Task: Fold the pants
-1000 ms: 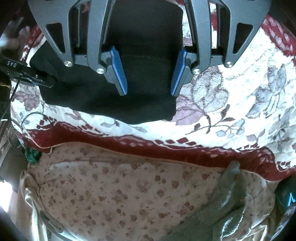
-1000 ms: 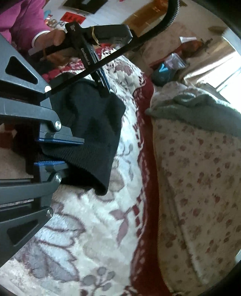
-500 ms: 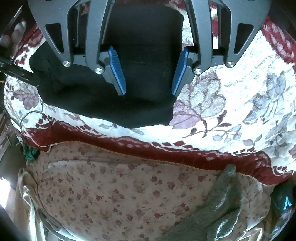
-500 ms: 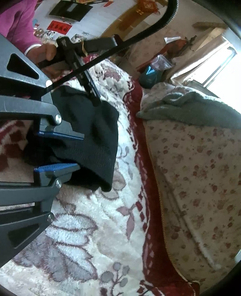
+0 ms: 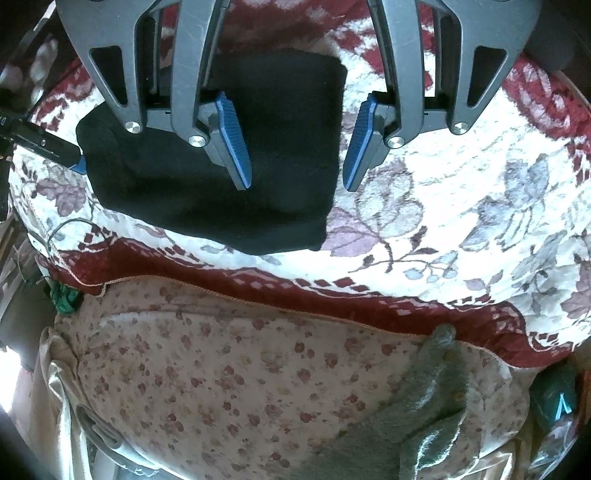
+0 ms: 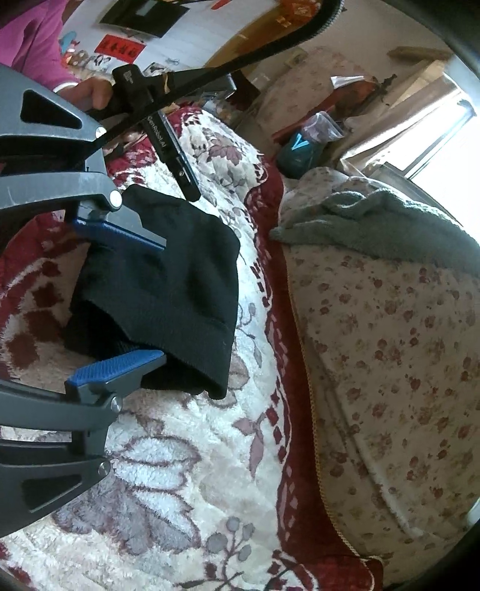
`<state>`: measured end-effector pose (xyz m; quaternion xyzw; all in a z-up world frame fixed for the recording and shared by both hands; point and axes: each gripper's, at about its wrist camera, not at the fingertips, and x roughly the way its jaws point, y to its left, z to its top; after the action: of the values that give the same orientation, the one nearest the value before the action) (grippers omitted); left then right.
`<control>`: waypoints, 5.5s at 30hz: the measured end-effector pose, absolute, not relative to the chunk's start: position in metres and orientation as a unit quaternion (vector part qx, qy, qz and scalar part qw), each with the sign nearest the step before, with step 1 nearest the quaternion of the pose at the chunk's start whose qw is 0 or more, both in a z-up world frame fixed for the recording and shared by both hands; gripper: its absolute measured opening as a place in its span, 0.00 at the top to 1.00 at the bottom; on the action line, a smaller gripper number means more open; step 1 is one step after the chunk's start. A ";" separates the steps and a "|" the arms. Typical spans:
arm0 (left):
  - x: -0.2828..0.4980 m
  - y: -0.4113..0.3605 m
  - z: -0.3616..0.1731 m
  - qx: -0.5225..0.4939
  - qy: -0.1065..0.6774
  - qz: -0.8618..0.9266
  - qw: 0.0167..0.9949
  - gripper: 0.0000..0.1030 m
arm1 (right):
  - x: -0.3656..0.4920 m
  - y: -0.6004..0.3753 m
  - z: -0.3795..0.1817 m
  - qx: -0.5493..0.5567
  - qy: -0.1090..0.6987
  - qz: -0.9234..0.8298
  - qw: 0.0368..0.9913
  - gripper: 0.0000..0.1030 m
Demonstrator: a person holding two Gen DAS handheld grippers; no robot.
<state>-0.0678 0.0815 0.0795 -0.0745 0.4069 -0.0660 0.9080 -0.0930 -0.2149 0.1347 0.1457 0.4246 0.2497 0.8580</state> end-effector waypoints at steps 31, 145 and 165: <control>-0.037 0.102 0.039 -0.154 0.468 -0.164 0.855 0.33 | -0.055 -0.218 0.068 0.237 0.472 0.282 0.801 0.22; -0.137 0.263 0.111 -0.113 0.331 0.174 0.921 0.42 | -0.046 0.066 0.144 0.041 0.394 0.420 0.816 0.48; -0.160 0.233 0.126 -0.088 0.313 0.180 0.928 0.42 | -0.069 0.047 0.151 0.054 0.386 0.426 0.817 0.48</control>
<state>-0.1600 0.2334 0.1261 -0.0885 0.3133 0.1797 0.9283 -0.0688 0.0474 0.1513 0.0545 0.3859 0.4260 0.8165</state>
